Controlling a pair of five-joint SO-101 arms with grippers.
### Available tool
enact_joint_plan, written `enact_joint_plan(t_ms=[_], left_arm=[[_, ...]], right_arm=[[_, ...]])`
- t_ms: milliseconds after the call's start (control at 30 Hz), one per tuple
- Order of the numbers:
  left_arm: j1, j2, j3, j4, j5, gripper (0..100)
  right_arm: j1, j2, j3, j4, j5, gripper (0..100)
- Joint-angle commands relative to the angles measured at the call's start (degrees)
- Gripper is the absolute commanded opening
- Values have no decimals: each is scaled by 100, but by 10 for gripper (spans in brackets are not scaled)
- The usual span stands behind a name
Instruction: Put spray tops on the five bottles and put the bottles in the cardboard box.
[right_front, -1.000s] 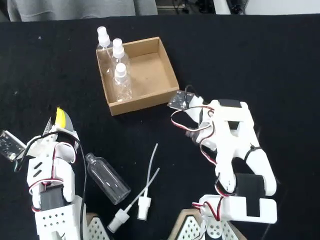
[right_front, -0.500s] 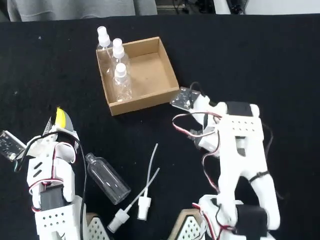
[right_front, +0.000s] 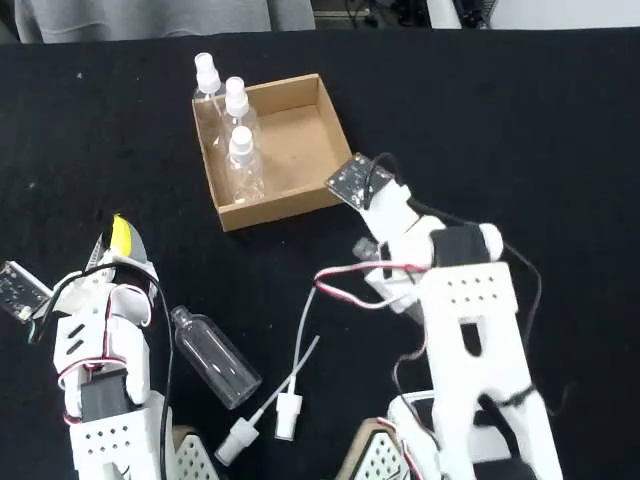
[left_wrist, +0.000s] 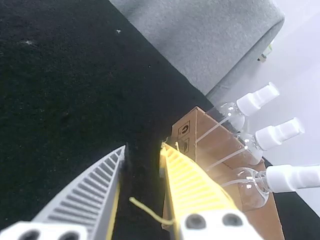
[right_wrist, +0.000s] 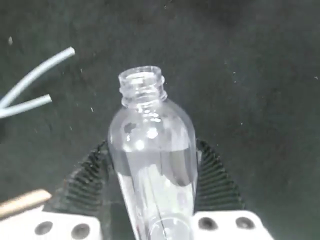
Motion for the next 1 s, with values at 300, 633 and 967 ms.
enact_joint_plan(t_ms=[300,633,967], left_arm=[[-31,-44,127,9,-35,98],[-40,-62,31,0,-149,101],[22,-62,-796,1037,-2620,102]], right_arm=[[-563,-901,-374,-633,-1538,64],[-149,-910,-215,-1029,-2127,64],[448,-1402,620,-1582,-2136,64]])
